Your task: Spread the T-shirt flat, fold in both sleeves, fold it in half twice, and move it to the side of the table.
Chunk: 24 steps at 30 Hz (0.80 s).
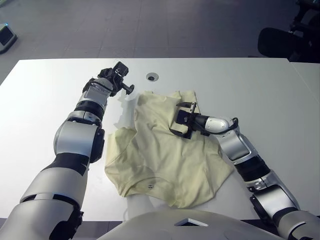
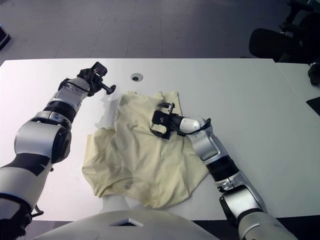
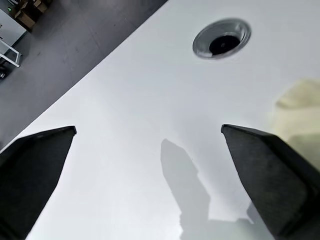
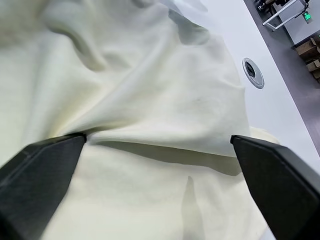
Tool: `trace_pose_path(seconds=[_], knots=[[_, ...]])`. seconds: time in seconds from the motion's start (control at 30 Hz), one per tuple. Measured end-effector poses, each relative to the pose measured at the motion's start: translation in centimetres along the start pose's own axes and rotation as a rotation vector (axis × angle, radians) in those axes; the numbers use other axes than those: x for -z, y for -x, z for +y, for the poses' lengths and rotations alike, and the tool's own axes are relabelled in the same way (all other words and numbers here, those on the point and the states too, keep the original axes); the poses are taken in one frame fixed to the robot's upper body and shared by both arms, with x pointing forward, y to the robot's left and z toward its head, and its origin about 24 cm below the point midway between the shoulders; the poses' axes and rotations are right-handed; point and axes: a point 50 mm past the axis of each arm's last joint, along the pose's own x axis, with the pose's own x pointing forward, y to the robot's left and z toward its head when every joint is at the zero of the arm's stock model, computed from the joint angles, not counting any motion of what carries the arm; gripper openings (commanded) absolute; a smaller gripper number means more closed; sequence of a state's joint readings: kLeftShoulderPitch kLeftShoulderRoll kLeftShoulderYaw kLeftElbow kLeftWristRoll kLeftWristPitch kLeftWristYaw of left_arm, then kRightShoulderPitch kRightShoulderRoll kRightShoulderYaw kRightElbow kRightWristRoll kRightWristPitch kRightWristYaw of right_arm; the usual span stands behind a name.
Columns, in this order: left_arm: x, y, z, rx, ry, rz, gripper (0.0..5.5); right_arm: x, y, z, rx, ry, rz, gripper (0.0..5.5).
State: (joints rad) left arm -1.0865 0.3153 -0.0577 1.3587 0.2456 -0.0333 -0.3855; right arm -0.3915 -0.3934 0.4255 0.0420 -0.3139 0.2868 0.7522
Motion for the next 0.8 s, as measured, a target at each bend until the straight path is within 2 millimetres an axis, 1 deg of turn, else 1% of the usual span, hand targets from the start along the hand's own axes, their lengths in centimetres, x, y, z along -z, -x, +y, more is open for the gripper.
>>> trace_pose_path(seconds=[0.07,0.17,0.23,0.43,0.63,0.8], knots=[[-0.7,-0.5,-1.4,0.051,-0.011,-0.030,5.40,0.0,0.0,-0.1,-0.002,-0.003,0.000,5.38],[-1.3,-0.9,-2.7,0.085,-0.027,-0.041,5.40,-0.1,-0.1,-0.1,-0.006,0.001,0.000,5.38],[-1.3,-1.0,-2.8,0.069,-0.048,-0.026,5.40,-0.2,-0.2,-0.1,-0.007,0.003,0.000,5.38],[-0.6,-1.0,-2.7,0.031,-0.083,0.045,5.40,-0.3,-0.2,-0.4,-0.001,-0.003,0.001,5.38],[1.4,-1.0,-3.4,0.052,-0.068,0.105,5.40,-0.3,-0.2,-0.4,0.002,-0.006,0.001,5.38],[1.6,-0.9,-3.3,0.075,-0.110,0.125,5.40,-0.3,-0.2,-0.4,0.005,-0.011,0.004,5.38]])
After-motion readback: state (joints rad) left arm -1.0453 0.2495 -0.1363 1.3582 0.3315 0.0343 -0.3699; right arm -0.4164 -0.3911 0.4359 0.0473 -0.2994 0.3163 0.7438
